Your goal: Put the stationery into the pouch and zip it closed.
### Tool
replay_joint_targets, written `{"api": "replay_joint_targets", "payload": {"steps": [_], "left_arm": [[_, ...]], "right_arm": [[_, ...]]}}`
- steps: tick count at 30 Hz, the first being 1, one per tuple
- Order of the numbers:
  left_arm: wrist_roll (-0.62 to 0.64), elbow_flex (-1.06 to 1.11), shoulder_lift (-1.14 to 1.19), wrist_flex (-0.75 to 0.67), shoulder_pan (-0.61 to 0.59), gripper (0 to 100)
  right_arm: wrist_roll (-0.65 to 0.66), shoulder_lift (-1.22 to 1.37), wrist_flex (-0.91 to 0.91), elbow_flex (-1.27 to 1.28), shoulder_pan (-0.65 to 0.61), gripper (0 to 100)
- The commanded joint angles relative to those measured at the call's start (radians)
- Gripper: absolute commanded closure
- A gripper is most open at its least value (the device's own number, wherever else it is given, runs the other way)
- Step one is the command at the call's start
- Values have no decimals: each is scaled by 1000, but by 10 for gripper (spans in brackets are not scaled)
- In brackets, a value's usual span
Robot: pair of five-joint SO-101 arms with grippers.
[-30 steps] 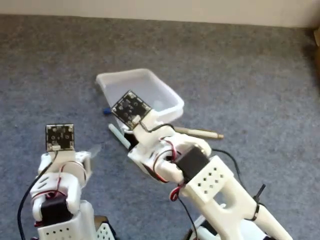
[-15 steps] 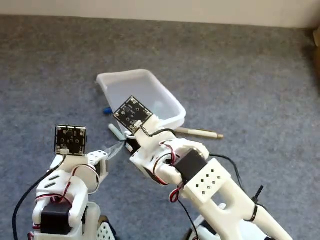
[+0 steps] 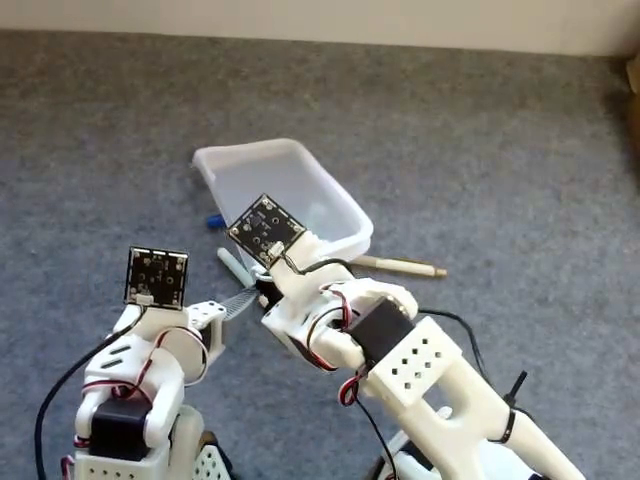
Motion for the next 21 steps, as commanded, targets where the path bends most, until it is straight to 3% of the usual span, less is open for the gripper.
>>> {"api": "replay_joint_targets", "payload": {"steps": [1, 16, 21], "left_arm": [[11, -5, -4, -31, 12, 649], [11, 79, -4, -124, -96, 650], [8, 76, -5, -126, -102, 756]], "right_arm": [[-11, -39, 5, -7, 13, 993], [-11, -39, 5, -4, 13, 993], [-11, -39, 4, -4, 13, 993]]}}
